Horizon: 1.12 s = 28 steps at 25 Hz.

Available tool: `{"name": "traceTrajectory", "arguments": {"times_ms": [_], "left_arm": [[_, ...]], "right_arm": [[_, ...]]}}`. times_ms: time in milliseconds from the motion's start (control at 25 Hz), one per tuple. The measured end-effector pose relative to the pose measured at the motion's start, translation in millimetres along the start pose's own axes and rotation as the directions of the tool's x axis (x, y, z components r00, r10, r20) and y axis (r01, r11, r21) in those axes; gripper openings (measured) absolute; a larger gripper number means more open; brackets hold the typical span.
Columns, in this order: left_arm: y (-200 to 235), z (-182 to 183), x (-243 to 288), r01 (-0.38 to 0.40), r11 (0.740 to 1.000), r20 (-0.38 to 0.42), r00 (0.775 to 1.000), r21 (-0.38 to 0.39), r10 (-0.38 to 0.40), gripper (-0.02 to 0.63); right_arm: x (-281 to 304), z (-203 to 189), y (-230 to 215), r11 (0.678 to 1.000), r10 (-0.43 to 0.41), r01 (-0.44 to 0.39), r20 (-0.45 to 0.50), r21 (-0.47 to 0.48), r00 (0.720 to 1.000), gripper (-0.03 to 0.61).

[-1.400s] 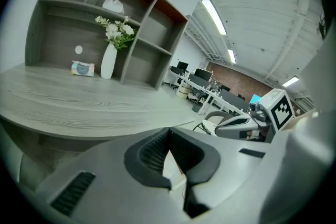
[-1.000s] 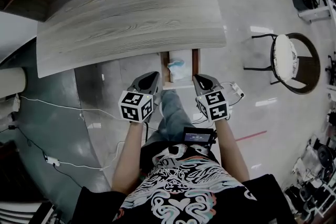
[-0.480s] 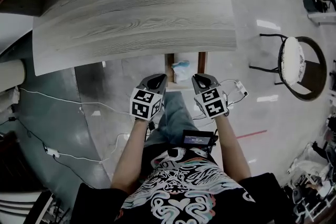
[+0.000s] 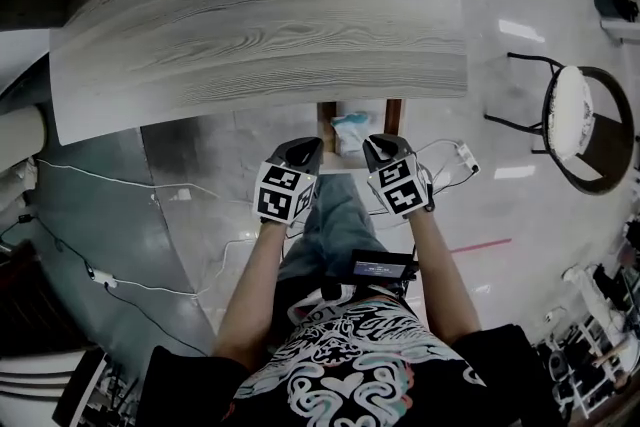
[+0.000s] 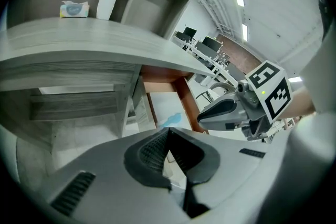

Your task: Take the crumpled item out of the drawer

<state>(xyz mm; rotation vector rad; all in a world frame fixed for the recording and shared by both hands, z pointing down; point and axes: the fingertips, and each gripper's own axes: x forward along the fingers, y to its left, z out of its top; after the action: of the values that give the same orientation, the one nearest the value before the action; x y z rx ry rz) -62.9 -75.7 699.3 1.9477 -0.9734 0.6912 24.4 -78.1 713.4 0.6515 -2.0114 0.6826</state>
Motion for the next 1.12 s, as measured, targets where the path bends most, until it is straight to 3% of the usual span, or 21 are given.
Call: {"name": "traceTrajectory", "arguments": {"times_ms": [240,600,920,1120], "left_arm": [[0,-8,13,0.006,0.999,-0.045,0.999,0.032,-0.004,0.0],[-2,-22,27,0.008,1.0,-0.073,0.997,0.007,-0.008,0.0],[-2,-24,34,0.009,1.0,-0.083,0.997,-0.001,-0.009,0.001],[-4,-22,36,0.008,1.0,-0.084,0.996,0.0,-0.008,0.0]], "right_arm": [[17,-4,6,0.999,0.037,-0.037,-0.019,-0.021,0.999,0.026],[42,-8,10,0.996,0.066,-0.068,-0.041,-0.053,0.997,0.046],[57,-12,9,0.996,0.045,-0.049,-0.067,-0.068,0.997,0.046],[56,-14,9,0.995,0.057,-0.064,-0.09,-0.072,0.994,0.008]]}}
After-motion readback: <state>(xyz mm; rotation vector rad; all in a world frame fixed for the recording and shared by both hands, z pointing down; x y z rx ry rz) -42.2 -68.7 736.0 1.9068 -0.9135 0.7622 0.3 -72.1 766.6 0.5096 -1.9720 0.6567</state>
